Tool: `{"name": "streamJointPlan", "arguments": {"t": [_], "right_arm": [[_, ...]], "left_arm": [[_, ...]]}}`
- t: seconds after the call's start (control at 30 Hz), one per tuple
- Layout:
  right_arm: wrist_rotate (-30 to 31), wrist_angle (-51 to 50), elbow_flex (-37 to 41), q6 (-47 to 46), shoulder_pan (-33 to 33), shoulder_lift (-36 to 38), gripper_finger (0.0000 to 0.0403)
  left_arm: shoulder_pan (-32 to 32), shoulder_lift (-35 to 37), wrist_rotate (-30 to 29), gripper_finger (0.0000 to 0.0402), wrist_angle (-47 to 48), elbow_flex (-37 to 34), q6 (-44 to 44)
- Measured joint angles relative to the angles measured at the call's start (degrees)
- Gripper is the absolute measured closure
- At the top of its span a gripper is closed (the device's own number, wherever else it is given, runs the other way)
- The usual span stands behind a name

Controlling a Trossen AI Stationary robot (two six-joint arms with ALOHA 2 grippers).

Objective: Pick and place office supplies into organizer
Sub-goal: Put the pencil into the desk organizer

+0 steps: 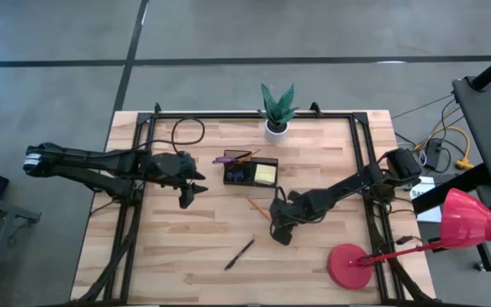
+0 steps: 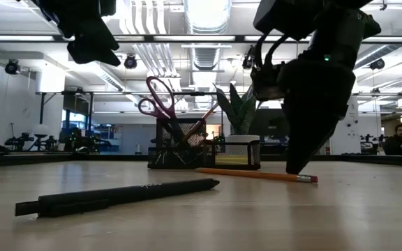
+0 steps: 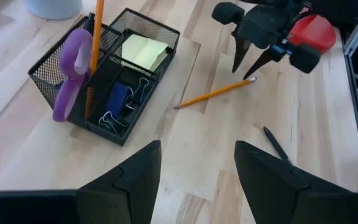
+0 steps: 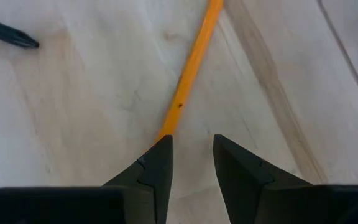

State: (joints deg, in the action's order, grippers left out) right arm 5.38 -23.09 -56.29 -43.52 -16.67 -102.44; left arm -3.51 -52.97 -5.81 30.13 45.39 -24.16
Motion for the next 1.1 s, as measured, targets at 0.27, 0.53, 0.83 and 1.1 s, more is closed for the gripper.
{"name": "streamJointPlan", "arguments": {"t": [0.27,0.53,0.83,1.1], "right_arm": [[-3.66,-0.58,-2.94,-2.79,-0.43,0.01,0.0298],[-2.38,-0.71,-7.67,0.02,-2.81,-5.16,0.0298],[5.31,-7.64,-16.91,3.25,-4.93,-9.45,0.0298],[6.33,-15.19,-22.45,8.57,-6.36,-8.43,0.0298]], "left_arm": [[0.0,1.23,0.0,0.0212,-0.16,0.0,0.44],[0.0,1.25,-0.01,0.0212,-0.19,0.0,0.55],[0.0,1.31,-0.01,0.0212,-0.2,-0.02,0.52],[0.0,1.25,-0.01,0.0212,-0.2,-0.02,0.65]]}}
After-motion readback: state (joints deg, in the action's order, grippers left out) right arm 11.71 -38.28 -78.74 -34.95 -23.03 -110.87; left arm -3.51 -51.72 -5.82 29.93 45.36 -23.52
